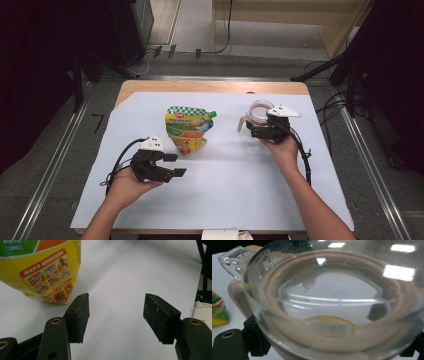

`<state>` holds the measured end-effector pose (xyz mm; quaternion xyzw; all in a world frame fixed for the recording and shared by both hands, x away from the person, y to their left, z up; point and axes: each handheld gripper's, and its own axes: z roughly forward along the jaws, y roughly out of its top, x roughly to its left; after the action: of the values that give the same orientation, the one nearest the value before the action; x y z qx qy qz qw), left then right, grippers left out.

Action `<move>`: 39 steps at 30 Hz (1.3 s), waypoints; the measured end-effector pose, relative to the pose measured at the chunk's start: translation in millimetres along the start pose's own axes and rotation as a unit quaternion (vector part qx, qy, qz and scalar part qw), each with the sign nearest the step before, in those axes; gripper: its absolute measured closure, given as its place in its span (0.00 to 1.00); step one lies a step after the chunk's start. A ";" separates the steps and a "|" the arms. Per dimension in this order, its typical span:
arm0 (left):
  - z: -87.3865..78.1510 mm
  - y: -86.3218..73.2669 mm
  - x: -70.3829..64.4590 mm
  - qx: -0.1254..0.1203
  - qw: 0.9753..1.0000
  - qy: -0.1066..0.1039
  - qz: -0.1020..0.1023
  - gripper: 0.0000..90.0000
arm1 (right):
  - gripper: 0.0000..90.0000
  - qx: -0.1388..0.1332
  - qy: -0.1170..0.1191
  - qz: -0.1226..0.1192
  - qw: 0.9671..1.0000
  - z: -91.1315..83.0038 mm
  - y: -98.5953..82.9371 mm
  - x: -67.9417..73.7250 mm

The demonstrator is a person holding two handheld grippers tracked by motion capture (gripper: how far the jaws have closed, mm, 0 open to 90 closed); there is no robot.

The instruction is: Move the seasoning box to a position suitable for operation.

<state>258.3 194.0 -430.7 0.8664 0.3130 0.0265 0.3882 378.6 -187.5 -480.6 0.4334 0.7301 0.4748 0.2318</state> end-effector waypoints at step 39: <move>17.7 15.3 -5.3 0.006 0.999 -0.033 0.023 0.43 | 0.13 0.049 0.136 -0.059 0.988 -42.6 -41.2 102.3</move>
<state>267.1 171.7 -431.4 0.8764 0.2798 0.0050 0.3920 276.8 -128.4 -491.1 0.3318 0.8014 0.4786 0.1364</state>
